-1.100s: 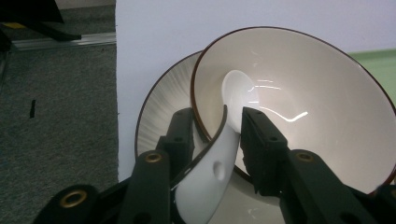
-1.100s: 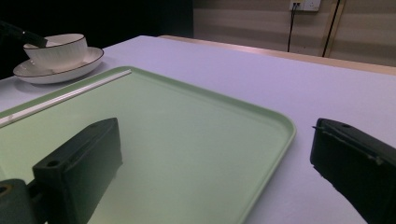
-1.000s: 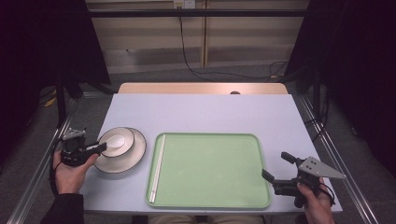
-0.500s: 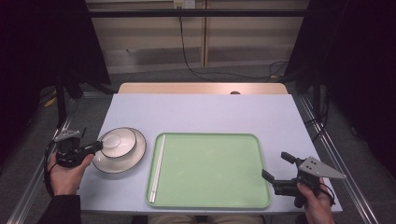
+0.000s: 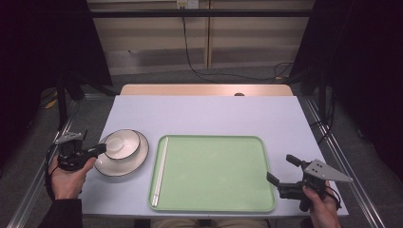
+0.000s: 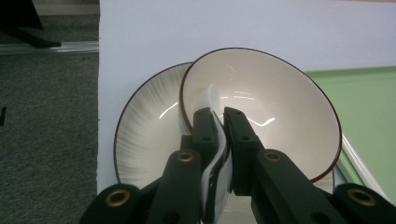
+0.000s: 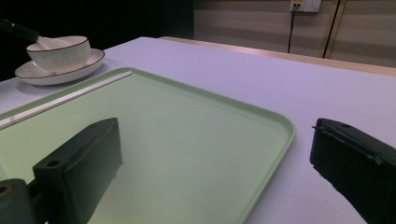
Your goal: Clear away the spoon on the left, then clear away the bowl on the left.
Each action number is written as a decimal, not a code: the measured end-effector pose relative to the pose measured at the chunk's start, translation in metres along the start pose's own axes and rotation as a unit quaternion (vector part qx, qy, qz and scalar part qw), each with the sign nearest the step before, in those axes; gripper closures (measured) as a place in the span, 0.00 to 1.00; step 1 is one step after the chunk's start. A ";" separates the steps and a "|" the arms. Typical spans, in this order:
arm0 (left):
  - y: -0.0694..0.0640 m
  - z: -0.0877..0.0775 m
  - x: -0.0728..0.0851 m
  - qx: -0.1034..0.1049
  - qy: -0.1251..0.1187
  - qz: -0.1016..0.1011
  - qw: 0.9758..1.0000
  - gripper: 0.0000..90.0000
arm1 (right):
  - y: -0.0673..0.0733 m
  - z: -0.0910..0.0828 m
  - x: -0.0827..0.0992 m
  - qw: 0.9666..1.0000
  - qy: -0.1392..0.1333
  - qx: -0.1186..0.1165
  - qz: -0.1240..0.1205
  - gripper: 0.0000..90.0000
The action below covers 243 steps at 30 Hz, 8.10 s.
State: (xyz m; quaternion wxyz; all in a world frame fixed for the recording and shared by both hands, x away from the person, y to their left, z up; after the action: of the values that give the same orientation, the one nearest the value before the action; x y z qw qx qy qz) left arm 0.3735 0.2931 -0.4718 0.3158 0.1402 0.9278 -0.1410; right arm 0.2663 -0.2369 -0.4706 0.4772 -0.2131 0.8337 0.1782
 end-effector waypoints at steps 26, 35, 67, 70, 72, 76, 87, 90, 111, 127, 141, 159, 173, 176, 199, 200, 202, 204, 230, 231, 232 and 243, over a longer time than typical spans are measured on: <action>-0.043 -0.019 -0.016 0.038 -0.043 0.044 0.997 0.94 | 0.000 -0.001 0.000 1.000 0.000 -0.001 -0.005 0.02; -0.069 -0.025 -0.022 0.040 -0.045 0.079 0.995 0.94 | 0.001 0.000 0.000 1.000 -0.001 0.000 -0.002 0.02; -0.140 0.019 -0.033 0.093 -0.017 0.125 0.988 0.94 | 0.002 0.001 -0.002 1.000 -0.003 0.000 -0.006 0.03; -0.146 0.022 -0.033 0.098 -0.018 0.128 0.987 0.94 | 0.003 0.001 -0.002 1.000 -0.004 -0.001 -0.009 0.03; -0.150 0.026 -0.032 0.098 -0.013 0.127 0.987 0.94 | 0.003 -0.001 -0.002 1.000 -0.007 -0.002 -0.011 0.03; -0.158 0.032 -0.032 0.102 -0.008 0.133 0.986 0.94 | 0.002 -0.003 -0.002 1.000 -0.008 -0.003 -0.010 0.03; -0.176 0.050 -0.030 0.112 0.008 0.141 0.984 0.94 | 0.003 -0.001 -0.002 1.000 -0.004 -0.002 -0.012 0.03; -0.178 0.057 -0.032 0.112 0.013 0.140 0.984 0.94 | 0.004 -0.001 -0.002 1.000 -0.006 -0.005 -0.015 0.03; -0.172 0.097 -0.028 0.087 0.044 0.135 0.986 0.94 | 0.005 0.000 -0.001 1.000 -0.003 -0.004 -0.015 0.03; -0.167 0.112 -0.002 0.056 0.077 0.140 0.986 0.93 | 0.007 -0.001 0.000 1.000 0.001 -0.008 -0.019 0.03; -0.165 0.125 0.005 0.050 0.097 0.127 0.986 0.94 | 0.006 0.000 0.000 1.000 0.001 -0.007 -0.021 0.03; -0.170 0.129 0.007 0.049 0.098 0.123 0.986 0.82 | 0.005 -0.001 0.000 1.000 -0.001 -0.010 -0.014 0.03; -0.173 0.127 0.009 0.054 0.098 0.139 0.984 0.73 | 0.005 -0.001 -0.001 1.000 -0.002 -0.009 -0.015 0.03; -0.172 0.127 0.009 0.055 0.098 0.143 0.983 0.69 | 0.005 -0.001 -0.001 1.000 -0.001 -0.009 -0.015 0.03; -0.154 0.084 -0.008 0.077 0.005 0.139 0.987 0.05 | 0.004 -0.001 -0.003 1.000 -0.005 -0.006 -0.011 0.03; -0.152 0.082 -0.008 0.079 0.002 0.137 0.987 0.04 | 0.004 -0.001 -0.002 1.000 -0.005 -0.006 -0.010 0.03; -0.150 0.077 -0.009 0.084 -0.010 0.137 0.987 0.05 | 0.005 -0.002 -0.002 1.000 -0.004 -0.008 -0.012 0.03; -0.149 0.076 -0.008 0.083 -0.010 0.134 0.987 0.04 | 0.005 -0.001 -0.003 1.000 -0.006 -0.009 -0.015 0.03; -0.116 0.017 -0.016 0.069 -0.057 0.153 0.984 0.05 | 0.005 -0.001 -0.003 1.000 -0.007 -0.008 -0.017 0.03; -0.113 0.015 -0.017 0.070 -0.063 0.147 0.985 0.05 | 0.004 -0.002 -0.003 1.000 -0.007 -0.008 -0.017 0.03; -0.108 0.012 -0.019 0.063 -0.065 0.142 0.986 0.05 | 0.004 -0.002 -0.003 1.000 -0.008 -0.008 -0.018 0.03; -0.068 -0.005 -0.027 0.048 -0.091 0.117 0.988 0.05 | 0.003 0.000 -0.004 1.000 -0.006 -0.005 -0.013 0.03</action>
State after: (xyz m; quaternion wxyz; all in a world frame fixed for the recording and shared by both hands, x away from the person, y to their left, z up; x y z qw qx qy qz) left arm 0.3669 0.2275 -0.4393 0.4063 0.2498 0.8643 -0.1600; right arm 0.2663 -0.2341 -0.4671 0.4831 -0.2251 0.8272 0.1779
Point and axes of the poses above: each handheld gripper's, and its own axes: z roughly forward along the jaws, x roughly out of its underside, y roughly to its left, the point moved 10 cm from there along z, roughly forward along the jaws, and after that the axes turned 12 degrees about y, right-handed, at the moved point
